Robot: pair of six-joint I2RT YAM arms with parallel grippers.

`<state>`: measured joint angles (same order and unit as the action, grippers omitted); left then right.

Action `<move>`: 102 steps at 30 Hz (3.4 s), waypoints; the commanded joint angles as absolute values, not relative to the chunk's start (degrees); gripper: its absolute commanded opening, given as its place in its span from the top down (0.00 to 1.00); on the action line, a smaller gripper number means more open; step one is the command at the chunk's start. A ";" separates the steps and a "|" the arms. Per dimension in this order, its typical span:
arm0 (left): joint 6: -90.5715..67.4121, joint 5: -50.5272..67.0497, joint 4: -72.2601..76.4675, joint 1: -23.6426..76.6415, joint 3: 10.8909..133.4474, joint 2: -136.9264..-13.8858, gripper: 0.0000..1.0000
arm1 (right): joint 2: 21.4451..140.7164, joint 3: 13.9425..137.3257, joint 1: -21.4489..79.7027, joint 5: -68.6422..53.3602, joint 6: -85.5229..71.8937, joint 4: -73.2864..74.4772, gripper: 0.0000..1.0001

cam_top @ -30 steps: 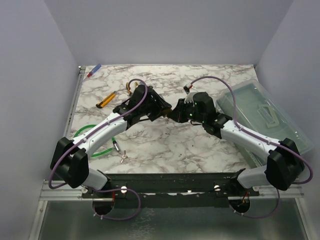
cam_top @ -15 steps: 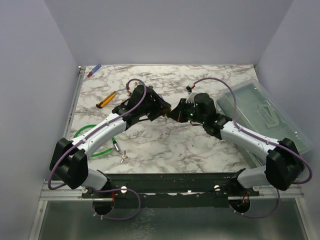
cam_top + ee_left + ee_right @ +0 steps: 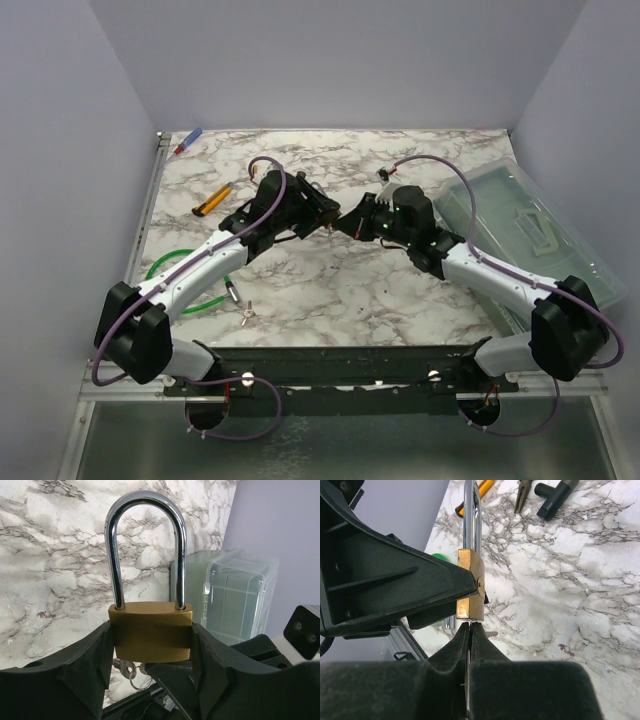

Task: Unlock with the key

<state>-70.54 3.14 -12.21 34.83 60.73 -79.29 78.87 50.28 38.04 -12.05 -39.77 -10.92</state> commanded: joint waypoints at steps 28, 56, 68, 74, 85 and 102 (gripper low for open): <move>-73.82 12.47 8.25 36.12 57.01 -76.09 1.00 | 79.01 45.75 28.65 -28.31 -50.42 -28.53 1.00; -74.40 11.79 20.23 36.57 50.39 -70.40 1.00 | 82.29 46.96 26.62 -37.82 -55.46 -35.10 1.00; -78.83 5.82 5.61 36.56 56.84 -75.78 1.00 | 72.34 48.21 26.62 -29.84 -34.46 -13.01 0.60; -78.70 5.04 3.50 36.56 59.16 -77.20 1.00 | 68.89 48.42 26.58 -28.76 -29.70 -7.56 0.31; -79.75 5.71 2.72 36.52 59.37 -78.34 1.00 | 71.92 48.51 26.63 -31.98 -29.80 -13.07 0.17; -82.47 8.91 5.24 36.57 58.99 -80.83 1.00 | 77.60 49.12 28.21 -22.26 -35.21 -20.52 0.26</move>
<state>-79.66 6.55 0.36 36.40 56.60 -80.31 75.81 47.00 27.70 -25.45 -33.95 -18.35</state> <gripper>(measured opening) 0.603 0.752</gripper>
